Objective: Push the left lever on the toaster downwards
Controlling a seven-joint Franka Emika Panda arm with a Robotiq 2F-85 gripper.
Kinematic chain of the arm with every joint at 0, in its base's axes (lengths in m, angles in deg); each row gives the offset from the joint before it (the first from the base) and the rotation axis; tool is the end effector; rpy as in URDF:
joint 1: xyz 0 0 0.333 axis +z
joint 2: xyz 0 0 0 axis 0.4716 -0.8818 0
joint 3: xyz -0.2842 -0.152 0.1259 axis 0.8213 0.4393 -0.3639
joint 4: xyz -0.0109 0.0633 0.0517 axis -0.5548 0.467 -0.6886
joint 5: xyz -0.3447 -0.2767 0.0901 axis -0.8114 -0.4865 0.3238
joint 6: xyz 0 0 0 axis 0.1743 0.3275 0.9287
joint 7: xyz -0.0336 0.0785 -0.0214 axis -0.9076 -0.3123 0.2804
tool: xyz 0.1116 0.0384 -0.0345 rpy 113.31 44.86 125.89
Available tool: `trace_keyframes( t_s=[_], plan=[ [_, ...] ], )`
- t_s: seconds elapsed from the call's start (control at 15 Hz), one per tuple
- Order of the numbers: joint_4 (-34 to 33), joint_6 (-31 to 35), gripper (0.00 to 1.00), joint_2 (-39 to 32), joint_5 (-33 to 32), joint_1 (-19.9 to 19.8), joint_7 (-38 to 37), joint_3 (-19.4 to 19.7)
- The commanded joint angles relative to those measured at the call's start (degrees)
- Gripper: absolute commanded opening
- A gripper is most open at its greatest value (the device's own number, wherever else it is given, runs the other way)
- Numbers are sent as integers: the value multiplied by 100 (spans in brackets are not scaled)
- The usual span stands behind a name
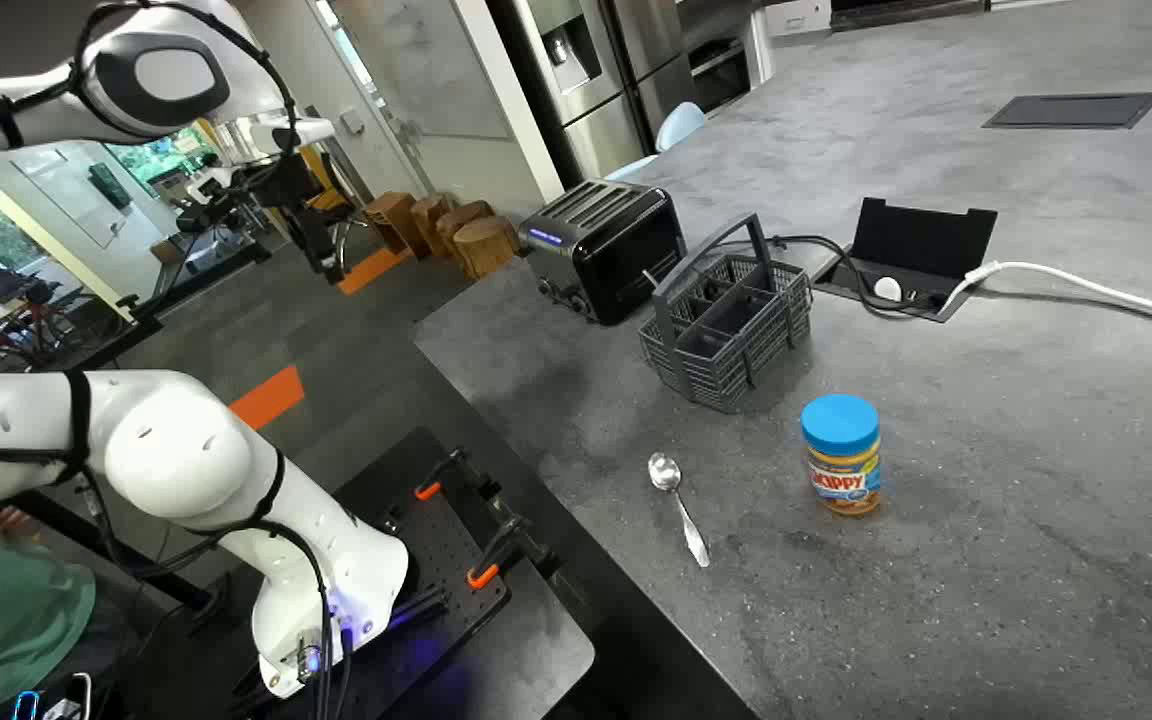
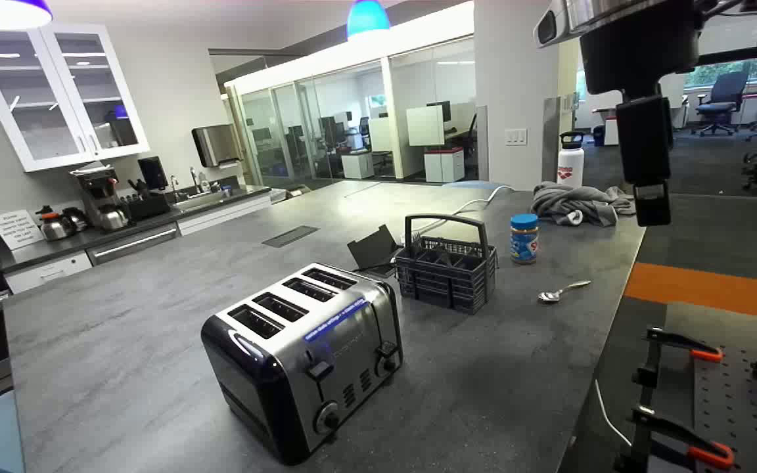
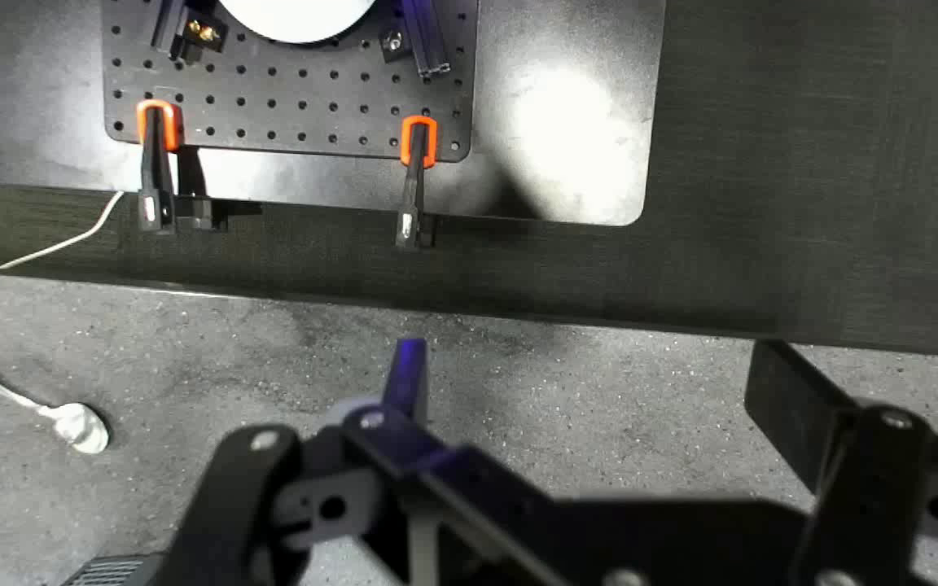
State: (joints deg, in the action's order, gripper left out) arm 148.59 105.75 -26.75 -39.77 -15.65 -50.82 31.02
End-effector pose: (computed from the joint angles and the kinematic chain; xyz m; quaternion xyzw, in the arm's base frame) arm 0.2951 0.2019 0.4780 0.9954 0.0309 -0.0910 0.0043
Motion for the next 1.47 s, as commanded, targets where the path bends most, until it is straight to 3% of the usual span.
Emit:
trace_keyframes(
  t_s=[0.0,0.2,0.33,0.6,0.87,1.13,1.33,1.4],
  plan=[
    [-9,-16,100,7,19,-49,26,-34],
    [-9,-16,100,7,19,-49,26,-35],
    [-160,362,100,-305,-17,-102,-91,-213],
    [-413,1750,100,-1069,-257,-184,-249,-597],
    [-818,3089,100,-2076,-938,-408,-847,-929],
    [-1352,3994,100,-3035,-1930,-612,-1840,-1088],
    [-1600,4470,100,-3485,-2318,-404,-2369,-966],
    [-1616,4332,100,-3486,-2213,-257,-2178,-872]
  ],
)
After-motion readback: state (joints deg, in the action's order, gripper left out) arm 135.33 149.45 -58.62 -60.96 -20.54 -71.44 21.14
